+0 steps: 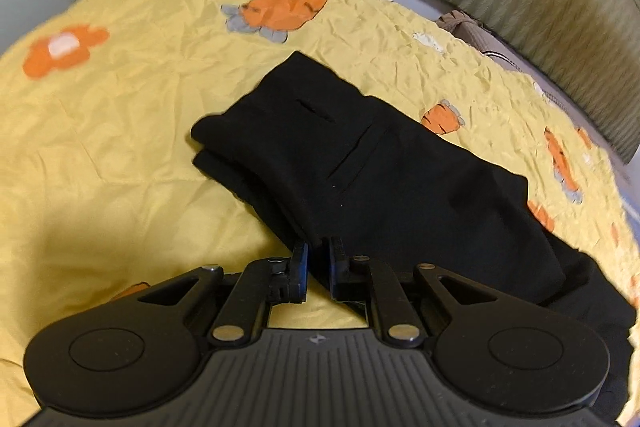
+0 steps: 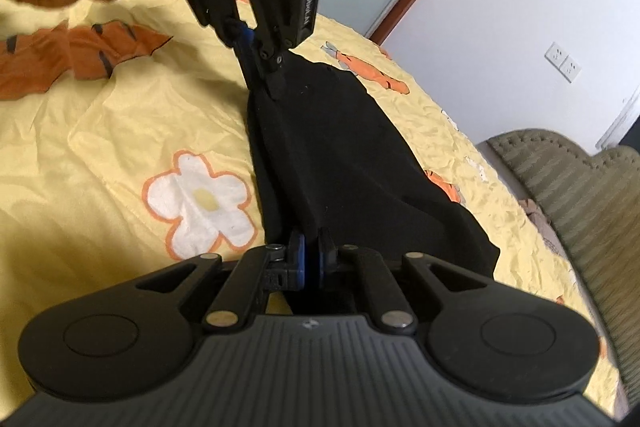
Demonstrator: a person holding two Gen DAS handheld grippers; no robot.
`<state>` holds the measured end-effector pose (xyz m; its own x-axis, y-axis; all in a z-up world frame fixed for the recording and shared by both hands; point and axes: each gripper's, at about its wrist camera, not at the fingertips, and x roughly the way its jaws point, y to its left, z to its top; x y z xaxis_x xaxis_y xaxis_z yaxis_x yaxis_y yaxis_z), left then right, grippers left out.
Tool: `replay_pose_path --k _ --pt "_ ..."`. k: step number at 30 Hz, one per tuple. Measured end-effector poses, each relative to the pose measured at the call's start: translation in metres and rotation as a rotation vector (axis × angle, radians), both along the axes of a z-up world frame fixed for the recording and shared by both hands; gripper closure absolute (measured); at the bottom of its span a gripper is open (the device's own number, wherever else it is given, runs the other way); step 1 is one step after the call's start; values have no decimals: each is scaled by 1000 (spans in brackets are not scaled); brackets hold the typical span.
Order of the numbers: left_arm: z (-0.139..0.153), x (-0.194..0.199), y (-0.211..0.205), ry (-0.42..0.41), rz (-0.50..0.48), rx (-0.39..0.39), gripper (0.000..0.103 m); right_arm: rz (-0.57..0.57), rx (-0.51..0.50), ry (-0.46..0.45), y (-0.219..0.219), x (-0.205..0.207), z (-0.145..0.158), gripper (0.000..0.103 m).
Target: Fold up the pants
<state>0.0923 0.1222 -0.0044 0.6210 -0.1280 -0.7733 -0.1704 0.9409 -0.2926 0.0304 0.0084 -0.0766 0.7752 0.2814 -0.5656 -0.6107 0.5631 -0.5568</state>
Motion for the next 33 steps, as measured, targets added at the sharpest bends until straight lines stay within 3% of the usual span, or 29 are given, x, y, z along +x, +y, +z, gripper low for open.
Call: replay_pose_path --k 4,6,7,8,10,13,20,24,25,31,33 --pt "9 -6 -14 -16 -16 95 93 21 -57 -45 6 -14 -6 95" --pt "12 -7 -18 -15 -21 136 92 -1 -30 -48 4 -15 -5 95" --pt "15 -9 -19 -21 -22 163 92 -23 -6 -57 2 -14 -4 93" --pt "17 -11 -20 -29 -15 196 92 -38 9 -63 -1 -16 0 83" --pt "21 -16 -20 -52 17 275 92 -56 93 -62 -21 -27 19 72" --pt "28 -18 -21 -72 27 286 92 -162 288 -49 -76 -46 52 73" --pt "20 -18 -95 -33 -327 102 91 -723 603 -59 -233 -55 71 70" --pt "7 -22 -146 19 -498 -7 91 -873 825 -8 -294 -55 62 69" --pt "6 -23 -156 16 -522 -1 91 -895 855 1 -303 -54 58 69" --pt "4 -31 -213 -102 -740 243 91 -1004 1114 93 -354 -38 32 69" --pt "2 -35 -228 -141 -822 297 91 -1057 1156 112 -365 -31 25 69"
